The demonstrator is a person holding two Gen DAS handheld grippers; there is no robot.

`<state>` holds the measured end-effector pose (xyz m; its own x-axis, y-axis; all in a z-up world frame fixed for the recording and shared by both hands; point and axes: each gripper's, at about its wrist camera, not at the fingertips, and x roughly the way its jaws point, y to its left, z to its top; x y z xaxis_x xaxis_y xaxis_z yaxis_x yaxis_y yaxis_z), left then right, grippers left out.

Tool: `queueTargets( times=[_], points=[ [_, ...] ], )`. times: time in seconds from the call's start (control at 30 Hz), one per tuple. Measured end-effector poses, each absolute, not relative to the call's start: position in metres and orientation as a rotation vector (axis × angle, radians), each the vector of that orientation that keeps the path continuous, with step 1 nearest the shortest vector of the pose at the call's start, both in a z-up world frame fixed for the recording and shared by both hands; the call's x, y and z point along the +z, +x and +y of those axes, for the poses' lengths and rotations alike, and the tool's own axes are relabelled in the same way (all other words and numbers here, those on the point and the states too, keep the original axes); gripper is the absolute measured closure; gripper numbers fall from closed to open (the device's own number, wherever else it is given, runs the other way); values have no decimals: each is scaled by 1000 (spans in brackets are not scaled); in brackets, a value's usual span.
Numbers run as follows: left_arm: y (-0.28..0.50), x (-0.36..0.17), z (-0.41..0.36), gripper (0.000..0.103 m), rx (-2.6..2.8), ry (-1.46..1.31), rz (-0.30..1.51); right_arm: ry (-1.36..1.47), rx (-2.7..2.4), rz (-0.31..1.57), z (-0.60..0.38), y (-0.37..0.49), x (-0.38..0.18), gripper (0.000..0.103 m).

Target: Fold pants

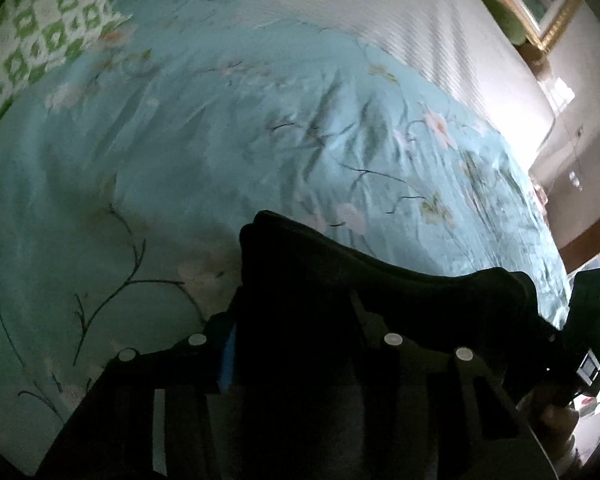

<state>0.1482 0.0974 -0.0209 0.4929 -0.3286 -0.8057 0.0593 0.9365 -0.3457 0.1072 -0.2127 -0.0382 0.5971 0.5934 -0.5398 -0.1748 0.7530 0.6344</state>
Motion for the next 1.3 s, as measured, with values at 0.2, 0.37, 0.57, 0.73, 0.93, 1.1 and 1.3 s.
queueTargets(
  times=[0.2,0.37,0.57,0.73,0.93,1.1,1.3],
  points=[
    [149,-29,96,54,-236,-289,1031,588,472,898,-219,108,-65,11],
    [134,-16,99,36,-204,-284,1020,633,519,899,-220,96,-61,13],
    [110,-19,110,27,-208,-306,1037,662,556,920,-213,95,-70,22],
    [109,-38,101,46,-246,-331,1070,662,564,905,-209,90,-73,34],
    [101,-29,93,68,-244,-305,1034,712,591,885,-213,84,-73,53],
    [90,-10,89,74,-222,-292,991,683,598,860,-209,81,-55,59],
    [95,14,85,74,-191,-254,940,606,605,816,-204,94,-27,59]
  ],
)
